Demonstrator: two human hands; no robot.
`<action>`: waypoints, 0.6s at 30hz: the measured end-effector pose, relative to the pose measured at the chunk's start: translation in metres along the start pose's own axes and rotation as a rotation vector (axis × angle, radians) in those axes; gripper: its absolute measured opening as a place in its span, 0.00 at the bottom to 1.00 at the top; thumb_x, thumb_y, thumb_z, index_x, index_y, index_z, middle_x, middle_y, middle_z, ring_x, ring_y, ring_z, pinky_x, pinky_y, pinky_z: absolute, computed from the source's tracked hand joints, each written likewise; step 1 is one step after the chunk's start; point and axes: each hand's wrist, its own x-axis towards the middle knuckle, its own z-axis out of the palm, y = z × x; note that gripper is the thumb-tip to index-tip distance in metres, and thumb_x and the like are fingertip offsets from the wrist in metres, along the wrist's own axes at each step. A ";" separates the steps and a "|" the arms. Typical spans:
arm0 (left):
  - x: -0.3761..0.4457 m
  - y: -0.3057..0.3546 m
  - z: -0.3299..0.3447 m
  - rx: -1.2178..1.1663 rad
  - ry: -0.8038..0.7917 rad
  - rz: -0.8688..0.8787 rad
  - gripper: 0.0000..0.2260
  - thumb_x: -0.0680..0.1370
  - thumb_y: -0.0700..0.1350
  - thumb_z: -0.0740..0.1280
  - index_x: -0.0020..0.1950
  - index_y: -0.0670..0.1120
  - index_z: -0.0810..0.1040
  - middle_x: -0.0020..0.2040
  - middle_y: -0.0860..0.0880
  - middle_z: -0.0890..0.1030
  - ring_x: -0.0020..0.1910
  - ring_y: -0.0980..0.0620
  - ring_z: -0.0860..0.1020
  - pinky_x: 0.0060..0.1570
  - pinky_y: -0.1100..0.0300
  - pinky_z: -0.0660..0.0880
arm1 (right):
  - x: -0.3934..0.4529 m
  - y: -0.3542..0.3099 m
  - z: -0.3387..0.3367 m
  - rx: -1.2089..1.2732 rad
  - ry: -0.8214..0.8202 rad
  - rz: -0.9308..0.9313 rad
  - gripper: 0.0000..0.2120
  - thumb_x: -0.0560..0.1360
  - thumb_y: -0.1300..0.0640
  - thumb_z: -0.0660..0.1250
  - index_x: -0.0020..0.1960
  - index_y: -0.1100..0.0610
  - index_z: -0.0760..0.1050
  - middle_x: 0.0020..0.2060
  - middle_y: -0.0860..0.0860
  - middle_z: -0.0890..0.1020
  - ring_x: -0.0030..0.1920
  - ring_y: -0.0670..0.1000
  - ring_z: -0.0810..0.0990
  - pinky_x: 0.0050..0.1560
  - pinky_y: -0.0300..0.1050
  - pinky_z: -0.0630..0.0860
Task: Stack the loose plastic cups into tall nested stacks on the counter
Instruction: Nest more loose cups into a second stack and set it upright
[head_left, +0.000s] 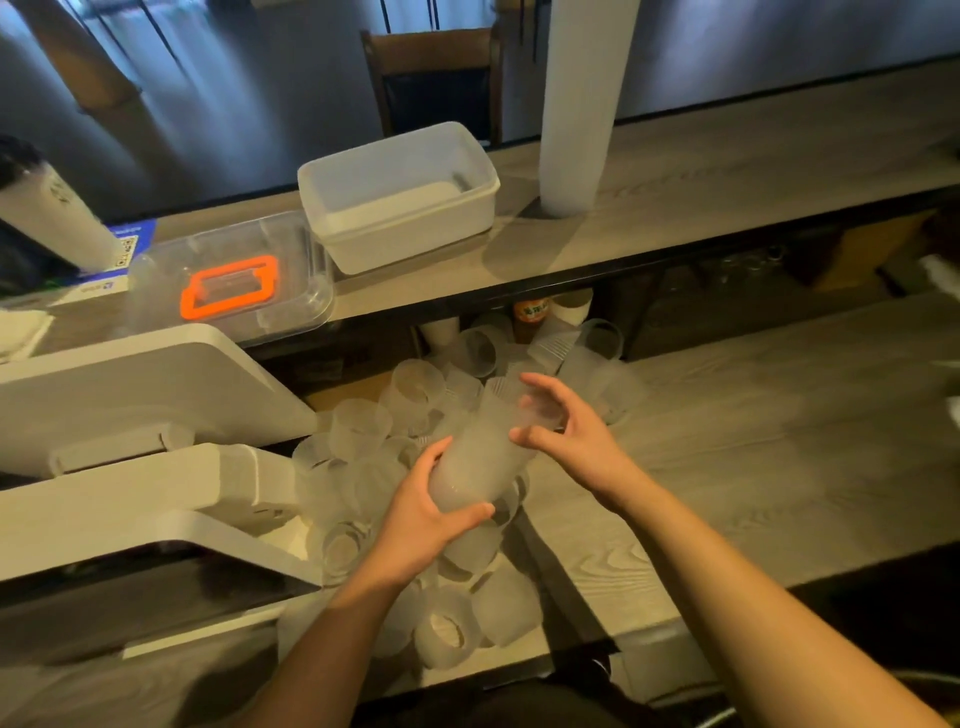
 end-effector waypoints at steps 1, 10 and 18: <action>0.000 0.002 0.000 0.014 -0.006 0.013 0.34 0.68 0.48 0.81 0.66 0.64 0.67 0.62 0.60 0.74 0.56 0.66 0.76 0.51 0.61 0.79 | -0.001 0.000 0.002 -0.006 0.003 -0.001 0.31 0.73 0.54 0.76 0.72 0.44 0.69 0.59 0.41 0.74 0.60 0.39 0.73 0.60 0.41 0.74; 0.001 0.014 0.010 -0.027 -0.031 0.000 0.46 0.61 0.65 0.78 0.75 0.58 0.62 0.66 0.57 0.73 0.62 0.57 0.76 0.59 0.51 0.80 | -0.011 0.002 0.025 0.008 -0.081 0.005 0.28 0.76 0.37 0.61 0.73 0.45 0.67 0.69 0.41 0.70 0.68 0.41 0.68 0.58 0.30 0.65; 0.008 0.020 0.020 -0.088 0.014 -0.037 0.43 0.61 0.67 0.75 0.72 0.58 0.64 0.64 0.55 0.74 0.61 0.54 0.77 0.58 0.48 0.80 | 0.011 0.016 0.000 0.087 0.167 0.082 0.30 0.79 0.39 0.62 0.77 0.51 0.63 0.65 0.44 0.72 0.65 0.44 0.71 0.61 0.37 0.69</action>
